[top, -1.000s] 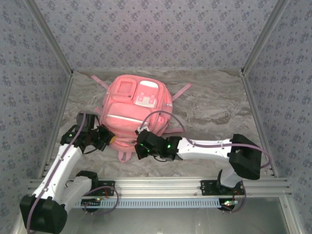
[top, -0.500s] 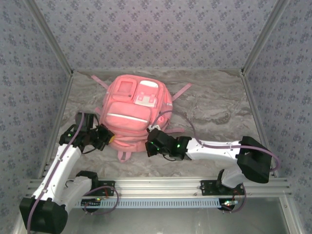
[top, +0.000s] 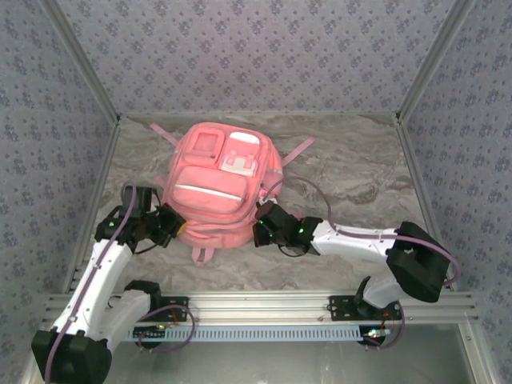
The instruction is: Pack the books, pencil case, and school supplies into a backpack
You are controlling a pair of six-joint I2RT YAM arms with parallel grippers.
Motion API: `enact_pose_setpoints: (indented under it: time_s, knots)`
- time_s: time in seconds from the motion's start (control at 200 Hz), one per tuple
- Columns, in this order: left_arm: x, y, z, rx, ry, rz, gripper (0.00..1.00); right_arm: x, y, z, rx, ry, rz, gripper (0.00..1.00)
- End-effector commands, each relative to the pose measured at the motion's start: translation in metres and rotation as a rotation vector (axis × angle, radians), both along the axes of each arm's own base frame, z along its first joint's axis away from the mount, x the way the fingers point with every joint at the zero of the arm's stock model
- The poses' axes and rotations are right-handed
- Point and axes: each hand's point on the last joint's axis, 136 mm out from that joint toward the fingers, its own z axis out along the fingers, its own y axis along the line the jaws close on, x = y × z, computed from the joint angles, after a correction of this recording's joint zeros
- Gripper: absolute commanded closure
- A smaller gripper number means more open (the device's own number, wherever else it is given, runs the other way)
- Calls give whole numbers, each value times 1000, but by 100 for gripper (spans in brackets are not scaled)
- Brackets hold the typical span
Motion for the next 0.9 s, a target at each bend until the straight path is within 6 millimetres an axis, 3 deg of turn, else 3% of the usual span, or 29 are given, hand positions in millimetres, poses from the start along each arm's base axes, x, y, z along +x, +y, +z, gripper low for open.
enact_pose_setpoints:
  time_s: [0.0, 0.63, 0.894]
  knots:
    - [3, 9, 13, 36, -56, 14, 100, 8, -21, -10, -53, 5, -33, 100]
    - [1, 9, 6, 40, -50, 1, 100, 73, -73, -22, -32, 71, -187, 100]
    - [-1, 8, -4, 36, -37, -2, 100, 86, -75, -26, -2, 94, -208, 100]
